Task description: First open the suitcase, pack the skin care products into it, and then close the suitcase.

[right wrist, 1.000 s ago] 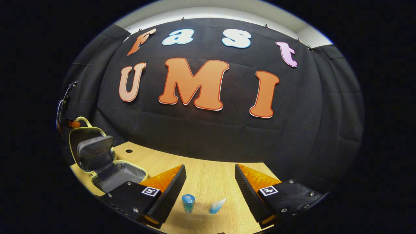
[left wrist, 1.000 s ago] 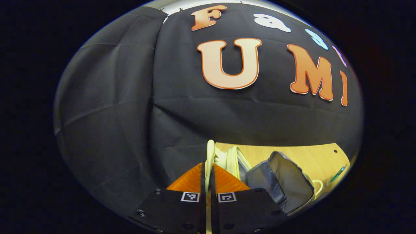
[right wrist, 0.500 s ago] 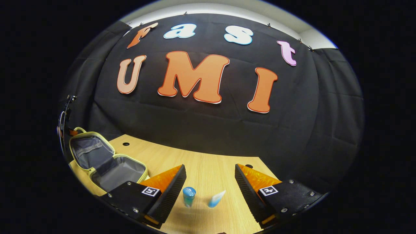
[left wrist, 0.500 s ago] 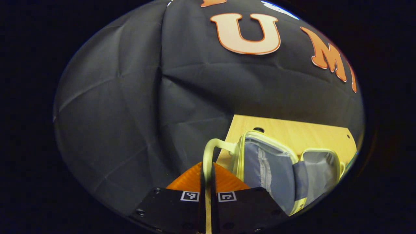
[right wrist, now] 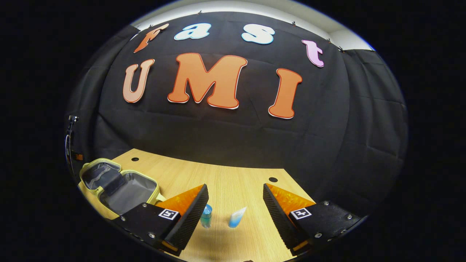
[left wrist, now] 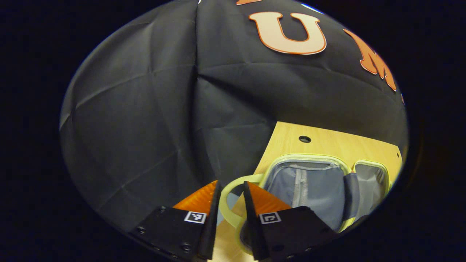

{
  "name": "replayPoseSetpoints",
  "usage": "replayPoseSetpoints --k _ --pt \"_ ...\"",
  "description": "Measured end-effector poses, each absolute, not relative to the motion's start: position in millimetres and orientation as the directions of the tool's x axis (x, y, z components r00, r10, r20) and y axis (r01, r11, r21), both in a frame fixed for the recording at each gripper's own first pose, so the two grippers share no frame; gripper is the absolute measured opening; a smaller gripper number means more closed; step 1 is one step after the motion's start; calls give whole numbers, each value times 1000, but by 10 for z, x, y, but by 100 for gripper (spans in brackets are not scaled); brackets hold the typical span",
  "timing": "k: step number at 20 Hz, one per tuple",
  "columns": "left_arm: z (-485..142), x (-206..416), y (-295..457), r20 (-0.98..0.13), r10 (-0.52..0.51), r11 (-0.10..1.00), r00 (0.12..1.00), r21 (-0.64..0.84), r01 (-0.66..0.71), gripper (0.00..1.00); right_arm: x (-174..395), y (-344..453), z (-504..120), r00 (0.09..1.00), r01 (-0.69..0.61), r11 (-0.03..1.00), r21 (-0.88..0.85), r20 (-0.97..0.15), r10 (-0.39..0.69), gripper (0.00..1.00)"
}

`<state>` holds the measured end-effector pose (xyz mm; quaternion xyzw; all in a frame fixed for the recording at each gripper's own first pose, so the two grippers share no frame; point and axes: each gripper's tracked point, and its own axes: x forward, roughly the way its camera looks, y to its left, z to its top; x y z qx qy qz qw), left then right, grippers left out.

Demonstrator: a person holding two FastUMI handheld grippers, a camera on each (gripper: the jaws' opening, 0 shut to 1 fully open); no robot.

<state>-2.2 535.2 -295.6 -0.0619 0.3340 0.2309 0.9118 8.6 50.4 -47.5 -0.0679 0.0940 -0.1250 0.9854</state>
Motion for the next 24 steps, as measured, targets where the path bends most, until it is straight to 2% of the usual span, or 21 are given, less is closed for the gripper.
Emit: replayPoseSetpoints --k 1,3,6,7,9,16,24 --pt "-2847 11 5220 -618 378 891 690 40 -452 54 87 497 -501 953 225 962 -155 -172 -250 95" --pt "-2589 33 4936 -572 374 901 730 40 -431 71 102 514 -541 962 191 973 -133 -171 -213 96" --pt "-2118 90 4410 -508 342 920 791 8 -393 80 147 455 -659 967 153 982 -109 -188 -172 96" --pt "-1984 84 4227 -481 340 918 808 -15 -395 92 164 428 -713 967 140 985 -99 -199 -157 96" --pt "-1859 75 3860 -463 314 926 829 -41 -374 98 198 396 -846 965 112 991 -69 -230 -126 96" --pt "-1799 151 2309 -482 175 979 859 -9 -204 97 232 184 -1096 961 32 998 -49 -273 -44 96" --pt "-1867 251 399 -492 -94 996 865 -46 82 97 231 -37 -1404 939 -76 994 -82 -341 44 96"
